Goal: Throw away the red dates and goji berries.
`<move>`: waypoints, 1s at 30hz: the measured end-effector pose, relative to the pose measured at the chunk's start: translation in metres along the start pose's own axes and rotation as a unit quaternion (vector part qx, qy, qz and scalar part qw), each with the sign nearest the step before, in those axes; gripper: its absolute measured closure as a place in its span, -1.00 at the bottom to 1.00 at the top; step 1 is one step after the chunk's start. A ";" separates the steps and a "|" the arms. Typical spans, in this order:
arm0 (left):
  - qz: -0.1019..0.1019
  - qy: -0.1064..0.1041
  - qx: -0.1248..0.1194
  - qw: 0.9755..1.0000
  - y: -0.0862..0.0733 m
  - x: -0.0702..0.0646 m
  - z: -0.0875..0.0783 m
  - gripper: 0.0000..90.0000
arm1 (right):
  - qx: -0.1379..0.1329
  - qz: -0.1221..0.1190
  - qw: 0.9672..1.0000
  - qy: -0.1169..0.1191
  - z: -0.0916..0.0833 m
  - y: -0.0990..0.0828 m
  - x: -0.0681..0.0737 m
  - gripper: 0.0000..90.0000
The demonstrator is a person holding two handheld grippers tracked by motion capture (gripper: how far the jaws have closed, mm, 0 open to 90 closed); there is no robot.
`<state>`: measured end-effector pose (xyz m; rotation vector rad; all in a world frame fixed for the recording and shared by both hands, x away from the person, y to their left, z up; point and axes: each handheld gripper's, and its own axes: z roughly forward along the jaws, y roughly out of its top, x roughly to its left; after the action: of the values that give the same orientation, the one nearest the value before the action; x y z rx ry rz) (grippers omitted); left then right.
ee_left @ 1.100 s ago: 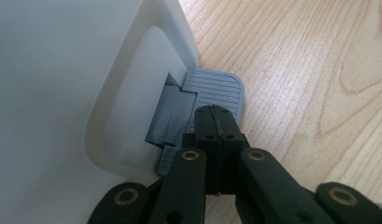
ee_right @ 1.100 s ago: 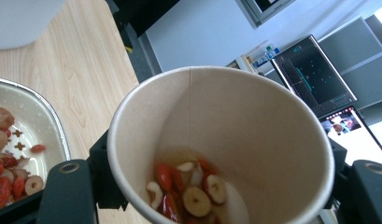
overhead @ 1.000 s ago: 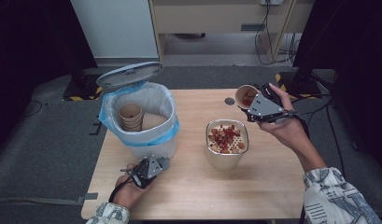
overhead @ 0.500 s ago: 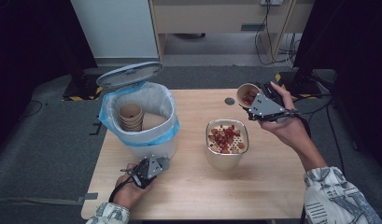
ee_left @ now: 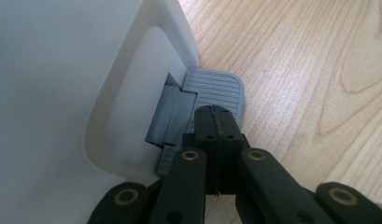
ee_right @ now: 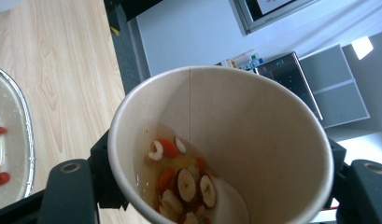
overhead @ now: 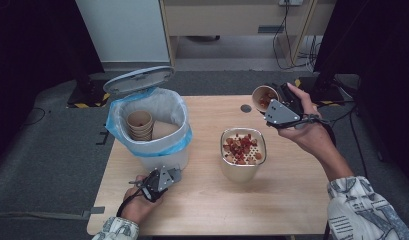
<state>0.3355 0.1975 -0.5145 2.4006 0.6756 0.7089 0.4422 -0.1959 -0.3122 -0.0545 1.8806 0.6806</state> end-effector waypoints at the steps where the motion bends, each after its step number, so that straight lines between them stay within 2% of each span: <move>1: 0.000 0.000 0.000 1.000 0.000 0.000 0.000 0.99 | 0.005 -0.007 1.000 -0.002 0.000 0.001 0.000 -0.37; 19: 0.000 0.000 0.000 1.000 0.000 0.000 0.000 0.99 | 0.016 -0.054 0.998 -0.004 -0.001 0.007 0.000 -0.37; 21: 0.000 0.000 0.000 1.000 0.000 0.000 0.000 0.99 | 0.013 -0.045 0.999 -0.004 -0.002 0.008 -0.001 -0.37; 30: 0.000 0.000 0.000 1.000 0.000 0.000 0.000 0.99 | 0.022 -0.066 0.998 -0.002 -0.002 0.009 0.001 -0.37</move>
<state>0.3355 0.1975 -0.5145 2.4007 0.6758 0.7089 0.4368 -0.1890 -0.3085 -0.1471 1.8690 0.5480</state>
